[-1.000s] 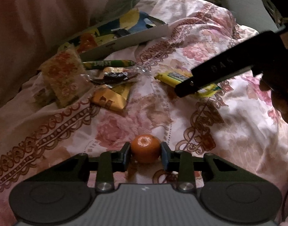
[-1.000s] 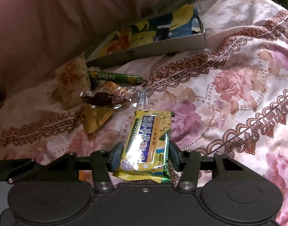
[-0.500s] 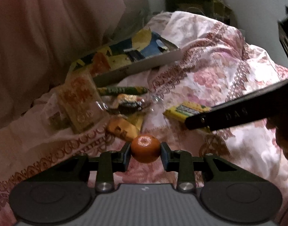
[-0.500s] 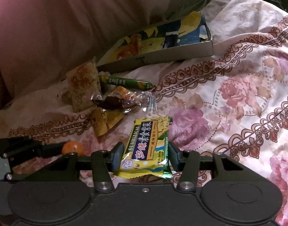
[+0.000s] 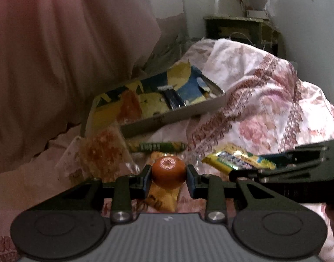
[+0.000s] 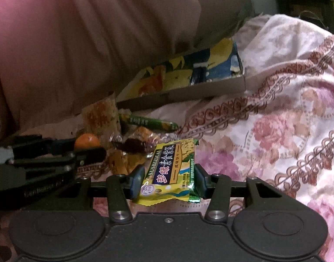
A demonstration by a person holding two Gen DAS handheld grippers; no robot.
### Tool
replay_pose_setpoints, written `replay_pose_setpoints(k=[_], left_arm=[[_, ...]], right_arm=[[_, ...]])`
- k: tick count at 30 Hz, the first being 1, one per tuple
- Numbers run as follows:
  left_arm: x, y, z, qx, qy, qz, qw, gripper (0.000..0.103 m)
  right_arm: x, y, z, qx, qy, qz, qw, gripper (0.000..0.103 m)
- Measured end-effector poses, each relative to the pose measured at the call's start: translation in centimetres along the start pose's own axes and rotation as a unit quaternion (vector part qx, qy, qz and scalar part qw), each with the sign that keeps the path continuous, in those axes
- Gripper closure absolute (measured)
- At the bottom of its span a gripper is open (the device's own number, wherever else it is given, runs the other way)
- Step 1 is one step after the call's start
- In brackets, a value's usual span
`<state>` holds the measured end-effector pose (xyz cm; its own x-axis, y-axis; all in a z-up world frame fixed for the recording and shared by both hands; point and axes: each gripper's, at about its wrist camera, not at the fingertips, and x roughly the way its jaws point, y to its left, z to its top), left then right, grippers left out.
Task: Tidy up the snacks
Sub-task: 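Carry the orange with the left gripper into the cartoon tray while the right gripper carries the biscuit packet there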
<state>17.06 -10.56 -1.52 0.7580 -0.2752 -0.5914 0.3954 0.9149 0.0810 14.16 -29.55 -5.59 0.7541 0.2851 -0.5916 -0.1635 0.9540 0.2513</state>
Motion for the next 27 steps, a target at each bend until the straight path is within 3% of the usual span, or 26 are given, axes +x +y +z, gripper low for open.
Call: replay_pose_setpoints(k=[14,21,27], left_arm=[[2.7,1.0,2.1,-0.011,-0.019,0.012,0.9997,0.067],[5.6,2.1,5.3,-0.030,-0.042,0.020,0.9984,0.067],[9.5,2.7,9.1,-0.031,-0.071,0.024,0.9967,0.067]], right_arm=[[2.0,-1.1,1.9,-0.005,-0.038,-0.005,0.999,0.053],[3.6,-1.9,5.3,-0.021,-0.081,-0.014,0.996,0.053],[6.3,-3.6,9.6,0.000,-0.134,-0.021,0.991,0.053]])
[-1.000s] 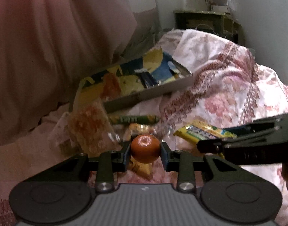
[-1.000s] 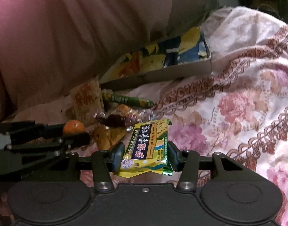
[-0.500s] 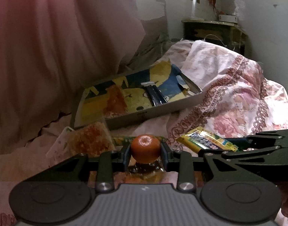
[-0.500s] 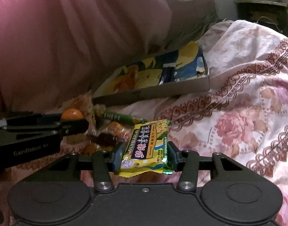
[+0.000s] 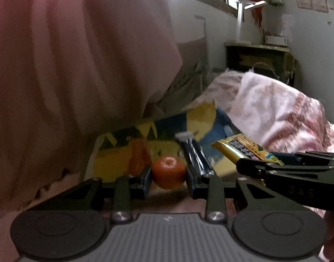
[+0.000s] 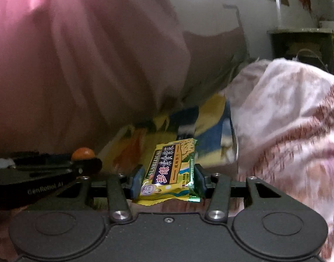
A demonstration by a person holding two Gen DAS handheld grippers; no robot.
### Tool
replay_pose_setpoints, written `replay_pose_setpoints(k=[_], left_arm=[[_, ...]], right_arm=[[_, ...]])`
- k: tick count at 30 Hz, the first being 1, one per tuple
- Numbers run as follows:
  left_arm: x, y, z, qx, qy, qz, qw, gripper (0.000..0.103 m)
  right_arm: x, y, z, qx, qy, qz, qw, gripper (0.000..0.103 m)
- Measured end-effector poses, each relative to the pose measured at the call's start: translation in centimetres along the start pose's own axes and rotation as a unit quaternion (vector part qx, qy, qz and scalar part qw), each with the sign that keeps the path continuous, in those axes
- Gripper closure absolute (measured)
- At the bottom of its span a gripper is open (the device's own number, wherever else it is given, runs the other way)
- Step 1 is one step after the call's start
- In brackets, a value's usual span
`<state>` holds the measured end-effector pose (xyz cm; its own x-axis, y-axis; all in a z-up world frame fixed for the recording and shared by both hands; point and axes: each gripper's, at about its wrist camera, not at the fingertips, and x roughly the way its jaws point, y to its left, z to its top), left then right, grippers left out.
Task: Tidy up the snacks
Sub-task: 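Carry the orange with the left gripper into the cartoon tray while the right gripper carries the biscuit packet there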
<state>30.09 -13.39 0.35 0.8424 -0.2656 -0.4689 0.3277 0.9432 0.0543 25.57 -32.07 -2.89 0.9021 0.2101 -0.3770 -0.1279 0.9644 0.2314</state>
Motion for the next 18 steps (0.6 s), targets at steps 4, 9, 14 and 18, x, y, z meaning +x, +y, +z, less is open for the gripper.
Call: replay_pose_setpoints(k=[4,9,14,18], left_arm=[[3.6,-0.1,1.6,-0.012,-0.002,0.013,0.9998,0.067],[7.9,0.1,2.2,-0.023,0.016,0.028,0.9992,0.067],[10.7,0.0,1.8,-0.036,0.041,0.033,0.9980,0.067],[12.2,-0.4,1.4,-0.035,0.062,0.035,0.9969,0.067]], right_arm=[[3.2,-1.3,1.4,0.022,-0.025,-0.005,0.999,0.053],[6.0,-2.7,1.3,0.030,-0.045,-0.017,0.998,0.053],[7.3,-3.9,0.4,0.034,-0.054,-0.034,0.997,0.053],[7.9,-4.1,-0.1,0.032,-0.053,-0.041,0.997,0.052]])
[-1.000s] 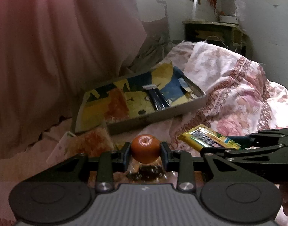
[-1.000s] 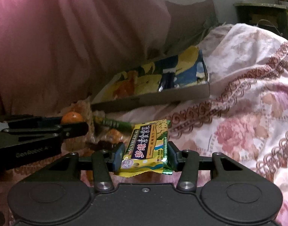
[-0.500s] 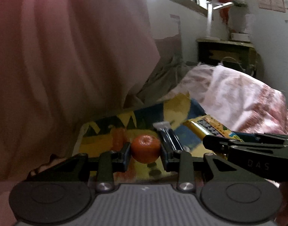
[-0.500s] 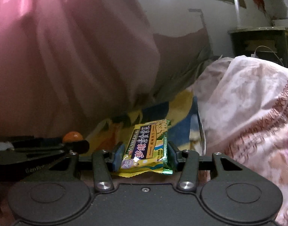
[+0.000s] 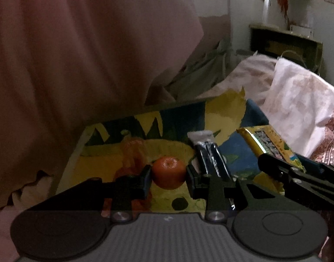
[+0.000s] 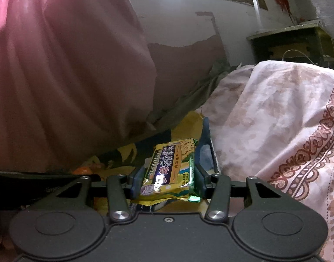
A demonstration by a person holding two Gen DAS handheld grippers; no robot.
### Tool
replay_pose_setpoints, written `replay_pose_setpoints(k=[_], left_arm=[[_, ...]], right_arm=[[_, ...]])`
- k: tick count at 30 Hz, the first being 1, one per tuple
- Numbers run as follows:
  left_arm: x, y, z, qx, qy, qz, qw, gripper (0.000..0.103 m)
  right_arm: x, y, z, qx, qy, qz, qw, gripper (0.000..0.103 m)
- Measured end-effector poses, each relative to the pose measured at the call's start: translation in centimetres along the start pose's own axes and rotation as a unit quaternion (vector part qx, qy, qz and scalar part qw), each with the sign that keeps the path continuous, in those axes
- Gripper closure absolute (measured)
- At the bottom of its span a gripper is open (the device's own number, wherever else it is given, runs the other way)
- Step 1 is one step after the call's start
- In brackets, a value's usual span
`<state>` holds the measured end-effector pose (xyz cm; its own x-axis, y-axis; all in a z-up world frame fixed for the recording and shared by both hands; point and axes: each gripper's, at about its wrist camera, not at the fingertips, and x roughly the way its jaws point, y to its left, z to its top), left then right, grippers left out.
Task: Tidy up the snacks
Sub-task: 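Carry the orange with the left gripper into the cartoon tray while the right gripper carries the biscuit packet there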
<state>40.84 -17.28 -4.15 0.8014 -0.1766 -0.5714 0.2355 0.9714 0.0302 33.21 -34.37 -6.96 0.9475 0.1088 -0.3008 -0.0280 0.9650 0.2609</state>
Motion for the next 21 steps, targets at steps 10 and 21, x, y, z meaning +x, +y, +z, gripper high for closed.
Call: replay_pose_setpoints(k=[10,21], left_arm=[[2.2,0.1,-0.1,-0.023,0.054,-0.002,0.9983,0.067],[2.8,-0.1,-0.7,-0.027,0.078,-0.006,0.9965,0.066]], right_arm=[[1.6,1.4,-0.7,-0.067,0.017,-0.025,0.997,0.052],[2.7,1.8,-1.6,-0.096,0.037,-0.038,0.994,0.051]])
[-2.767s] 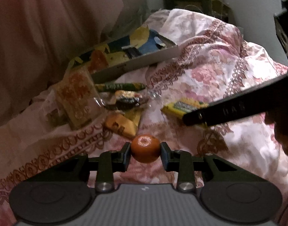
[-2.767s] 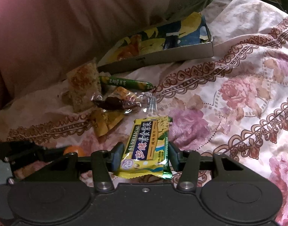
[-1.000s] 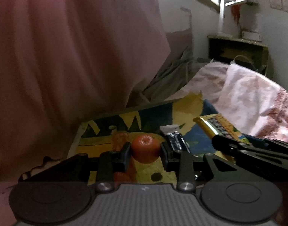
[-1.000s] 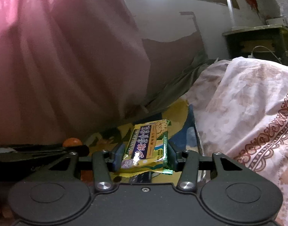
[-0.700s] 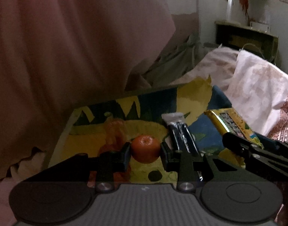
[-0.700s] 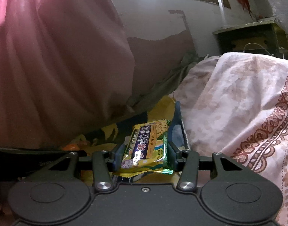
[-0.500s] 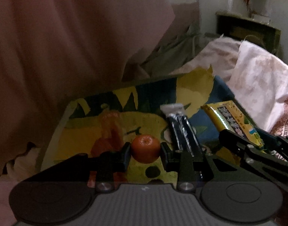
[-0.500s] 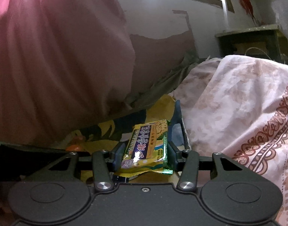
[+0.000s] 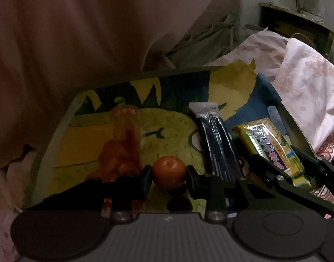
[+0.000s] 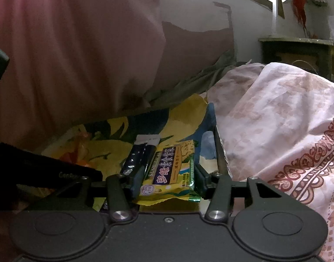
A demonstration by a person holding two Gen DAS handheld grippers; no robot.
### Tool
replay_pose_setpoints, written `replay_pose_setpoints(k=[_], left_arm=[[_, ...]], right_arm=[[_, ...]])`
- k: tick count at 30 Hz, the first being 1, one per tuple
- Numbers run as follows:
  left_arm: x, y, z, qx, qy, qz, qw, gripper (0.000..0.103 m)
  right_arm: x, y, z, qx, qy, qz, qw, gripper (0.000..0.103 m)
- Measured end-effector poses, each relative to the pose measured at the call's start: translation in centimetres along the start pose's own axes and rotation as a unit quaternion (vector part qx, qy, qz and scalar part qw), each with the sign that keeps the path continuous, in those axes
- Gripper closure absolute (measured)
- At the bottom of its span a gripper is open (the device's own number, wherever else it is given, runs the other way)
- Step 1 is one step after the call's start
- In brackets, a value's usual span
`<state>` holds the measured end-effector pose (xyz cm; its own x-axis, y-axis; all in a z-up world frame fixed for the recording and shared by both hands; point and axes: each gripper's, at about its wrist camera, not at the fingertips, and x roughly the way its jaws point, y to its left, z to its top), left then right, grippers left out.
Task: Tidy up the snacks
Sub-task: 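Open the left gripper to drop the orange while the right gripper releases the biscuit packet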
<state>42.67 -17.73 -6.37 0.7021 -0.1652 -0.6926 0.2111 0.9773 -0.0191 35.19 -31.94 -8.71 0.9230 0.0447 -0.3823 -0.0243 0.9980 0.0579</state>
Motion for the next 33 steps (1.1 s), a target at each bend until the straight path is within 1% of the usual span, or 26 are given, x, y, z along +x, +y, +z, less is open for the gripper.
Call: replay_pose_setpoints(k=[2,6,9,11,14,15,17,21,23,25,29,33], left_arm=[[0.1,0.0,-0.1,-0.005,0.003,-0.001,1.0000,0.066],[0.1,0.5,-0.2,-0.022,0.005,-0.006,0.9997,0.064],[-0.5,0.8,-0.2,-0.034,-0.005,-0.009,0.9994,0.054],[-1.0,0.8,-0.1,-0.039,-0.018,-0.005,0.9991,0.042],[-2.3,0.9,0.4,-0.044,-0.036,-0.005,0.9984,0.033],[-2.8,0.9,0.5,-0.047,-0.044,-0.004,0.9979,0.031],[-4.0,1.0,0.9,-0.051,-0.058,-0.002,0.9970,0.021],[-6.9,1.1,1.3,-0.057,-0.096,0.008,0.9937,0.012],[-8.4,1.1,1.4,-0.059,-0.113,0.015,0.9918,0.005],[-10.0,1.1,1.4,-0.059,-0.131,0.023,0.9894,0.002],[-13.0,1.2,1.1,-0.052,-0.155,0.026,0.9863,0.001],[-15.6,1.5,0.2,-0.048,-0.169,0.026,0.9841,0.000]], right_arm=[[-0.1,0.1,0.0,-0.005,-0.003,0.000,1.000,0.051],[-0.2,-0.1,0.1,-0.009,-0.006,0.002,1.000,0.044],[-0.6,-0.2,0.4,-0.012,-0.012,-0.001,1.000,0.038],[-1.1,-0.4,0.7,-0.012,-0.019,-0.004,1.000,0.034],[-2.0,-0.7,1.4,-0.012,-0.033,-0.009,0.999,0.026],[-2.3,-0.7,1.7,-0.012,-0.038,-0.011,0.999,0.024],[-3.2,-0.9,2.4,-0.012,-0.048,-0.015,0.999,0.020],[-5.1,-1.5,3.5,-0.007,-0.062,-0.020,0.998,0.012],[-6.2,-1.8,4.1,-0.003,-0.068,-0.023,0.997,0.008],[-7.4,-2.0,4.6,0.000,-0.074,-0.023,0.997,0.005],[-9.9,-1.9,5.5,0.000,-0.086,-0.020,0.996,0.001],[-12.5,-1.2,6.0,-0.011,-0.097,-0.015,0.995,0.001]])
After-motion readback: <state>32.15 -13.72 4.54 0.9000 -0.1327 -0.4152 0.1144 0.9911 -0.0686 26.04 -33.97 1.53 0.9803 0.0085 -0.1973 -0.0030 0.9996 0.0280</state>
